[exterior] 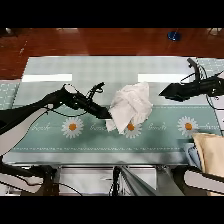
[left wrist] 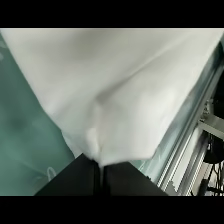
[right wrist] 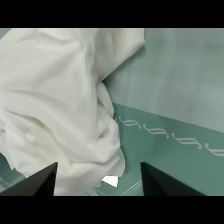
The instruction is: Fold the shirts.
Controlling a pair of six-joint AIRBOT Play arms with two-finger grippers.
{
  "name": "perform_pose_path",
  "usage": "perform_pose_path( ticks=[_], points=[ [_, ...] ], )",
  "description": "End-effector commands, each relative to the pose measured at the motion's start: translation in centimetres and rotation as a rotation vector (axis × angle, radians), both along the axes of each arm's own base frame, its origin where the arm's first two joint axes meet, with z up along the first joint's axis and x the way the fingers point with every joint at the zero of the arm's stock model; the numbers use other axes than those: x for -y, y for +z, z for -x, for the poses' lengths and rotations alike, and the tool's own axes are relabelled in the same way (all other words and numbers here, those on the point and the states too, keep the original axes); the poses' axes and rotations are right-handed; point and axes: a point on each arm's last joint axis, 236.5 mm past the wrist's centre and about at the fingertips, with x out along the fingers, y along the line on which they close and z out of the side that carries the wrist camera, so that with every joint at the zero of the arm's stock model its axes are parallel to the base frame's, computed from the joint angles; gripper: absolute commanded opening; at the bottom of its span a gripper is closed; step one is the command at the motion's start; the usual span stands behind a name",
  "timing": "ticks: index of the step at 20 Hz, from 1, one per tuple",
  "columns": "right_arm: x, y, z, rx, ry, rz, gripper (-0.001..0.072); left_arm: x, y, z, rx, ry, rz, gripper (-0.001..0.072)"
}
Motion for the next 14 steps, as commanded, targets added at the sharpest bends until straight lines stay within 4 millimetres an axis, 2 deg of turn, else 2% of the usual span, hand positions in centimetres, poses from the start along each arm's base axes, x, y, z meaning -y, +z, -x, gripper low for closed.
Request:
perform_pose_path(
  ticks=[1, 7, 10, 11, 12, 13, 14],
  points=[
    [-0.8, -3.4, 0.4, -0.055, -0.029, -0.058, 0.0579, -0.1, 0.5, 0.7, -0.033, -0.023, 0.021, 0.003],
    [-3.9, -7.6, 0.3, -0.104, -0.017, -0.121, 0.0579, -0.1, 1.1, 1.8, -0.066, -0.054, 0.037, 0.003],
    [-6.8, -9.2, 0.8, -0.122, 0.044, -0.131, 0.0564, -0.1, 1.1, 1.8, -0.072, -0.049, 0.034, 0.003],
    [-7.9, -9.4, 1.0, -0.115, 0.07, -0.145, 0.0525, -0.1, 1.1, 1.8, -0.077, -0.046, 0.032, 0.003],
    [-8.7, -9.6, 0.9, -0.109, 0.077, -0.147, 0.045, -0.1, 1.1, 1.8, -0.079, -0.044, 0.032, 0.003],
    [-9.3, -9.8, 0.6, -0.098, 0.073, -0.141, 0.0367, -0.1, 1.1, 1.8, -0.079, -0.044, 0.032, 0.003],
    [-9.7, -9.9, 0.2, -0.084, 0.065, -0.133, 0.0243, -0.1, 1.1, 1.8, -0.079, -0.044, 0.032, 0.003]
  ],
)
